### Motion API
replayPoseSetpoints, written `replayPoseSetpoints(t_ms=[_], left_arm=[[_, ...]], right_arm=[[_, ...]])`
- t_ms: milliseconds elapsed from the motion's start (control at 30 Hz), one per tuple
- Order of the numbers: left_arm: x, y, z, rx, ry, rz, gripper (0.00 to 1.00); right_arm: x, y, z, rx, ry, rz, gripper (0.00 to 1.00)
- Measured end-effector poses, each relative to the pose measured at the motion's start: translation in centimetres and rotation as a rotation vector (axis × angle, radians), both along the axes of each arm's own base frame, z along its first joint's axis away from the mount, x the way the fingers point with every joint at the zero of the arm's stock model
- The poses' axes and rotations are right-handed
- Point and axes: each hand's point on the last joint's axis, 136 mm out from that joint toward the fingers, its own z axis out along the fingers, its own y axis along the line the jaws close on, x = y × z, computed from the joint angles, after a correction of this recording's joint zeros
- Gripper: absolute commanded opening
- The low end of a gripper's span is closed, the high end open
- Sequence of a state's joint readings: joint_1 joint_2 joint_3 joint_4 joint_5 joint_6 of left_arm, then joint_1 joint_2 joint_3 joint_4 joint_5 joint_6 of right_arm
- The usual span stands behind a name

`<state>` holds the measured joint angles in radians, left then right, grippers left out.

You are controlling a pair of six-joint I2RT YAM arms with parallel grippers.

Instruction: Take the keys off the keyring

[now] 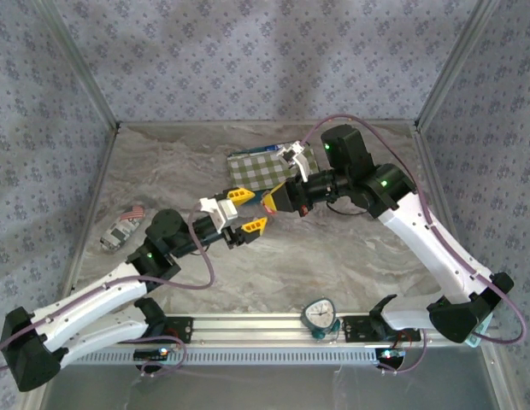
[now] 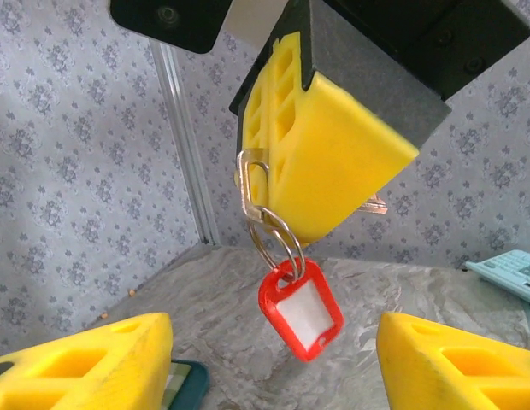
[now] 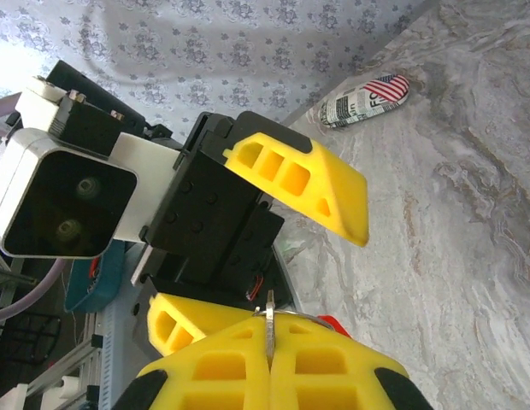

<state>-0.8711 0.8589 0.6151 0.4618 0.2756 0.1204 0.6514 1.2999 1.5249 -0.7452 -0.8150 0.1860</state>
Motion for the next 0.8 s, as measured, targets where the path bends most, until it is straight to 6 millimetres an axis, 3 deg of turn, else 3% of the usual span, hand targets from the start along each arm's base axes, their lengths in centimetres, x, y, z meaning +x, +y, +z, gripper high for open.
replayPoseSetpoints(t_ms=[300, 800], left_arm=[[0.6, -0.8, 0.1, -0.003, -0.026, 0.0, 0.58], [0.3, -1.2, 2.1, -0.038, -0.068, -0.013, 0.45]], right_arm=[[-0.3, 0.1, 0.1, 0.006, 0.008, 0.012, 0.0], [-0.4, 0.3, 0.4, 0.024, 0.01, 0.022, 0.0]])
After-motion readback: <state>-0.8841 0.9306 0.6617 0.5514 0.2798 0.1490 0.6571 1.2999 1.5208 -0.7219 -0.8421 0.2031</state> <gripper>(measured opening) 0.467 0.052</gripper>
